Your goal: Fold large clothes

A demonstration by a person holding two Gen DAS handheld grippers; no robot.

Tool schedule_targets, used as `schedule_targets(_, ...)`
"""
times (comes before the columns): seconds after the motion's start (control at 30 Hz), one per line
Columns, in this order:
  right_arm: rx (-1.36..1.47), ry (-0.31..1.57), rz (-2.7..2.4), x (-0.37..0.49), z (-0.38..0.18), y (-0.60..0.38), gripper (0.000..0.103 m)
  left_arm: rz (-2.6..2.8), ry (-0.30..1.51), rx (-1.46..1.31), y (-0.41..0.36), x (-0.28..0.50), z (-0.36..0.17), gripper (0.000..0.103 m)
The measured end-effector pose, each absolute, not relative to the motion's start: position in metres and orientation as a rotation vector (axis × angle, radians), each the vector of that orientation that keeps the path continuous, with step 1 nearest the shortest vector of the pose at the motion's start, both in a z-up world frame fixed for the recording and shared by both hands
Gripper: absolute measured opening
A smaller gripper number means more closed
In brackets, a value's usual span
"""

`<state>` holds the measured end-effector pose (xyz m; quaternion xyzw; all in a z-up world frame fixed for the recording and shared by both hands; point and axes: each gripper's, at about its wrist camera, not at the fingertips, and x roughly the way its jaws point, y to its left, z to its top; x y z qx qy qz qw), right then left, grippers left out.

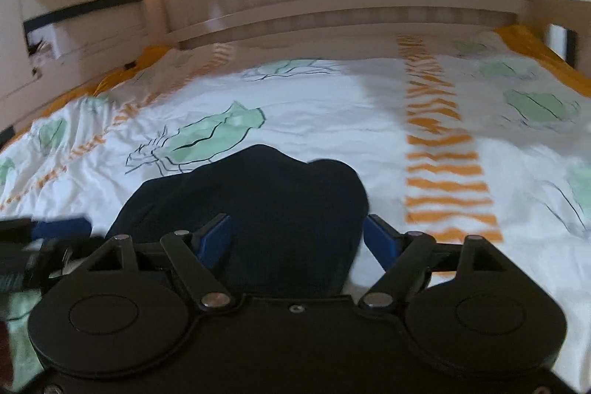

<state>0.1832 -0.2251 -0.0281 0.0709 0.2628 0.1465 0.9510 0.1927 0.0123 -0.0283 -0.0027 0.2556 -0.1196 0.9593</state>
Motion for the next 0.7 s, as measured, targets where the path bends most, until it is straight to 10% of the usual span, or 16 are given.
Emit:
schedule_targets(0.3, 0.233, 0.626, 0.320, 0.148, -0.053, -0.219, 0.082, -0.134, 0.765, -0.221, 0.045, 0.251, -0.076, 0.078)
schedule_targets(0.7, 0.137, 0.585, 0.292, 0.103, -0.022, -0.210, 0.094, -0.112, 0.672, -0.176, 0.050, 0.204, -0.018, 0.078)
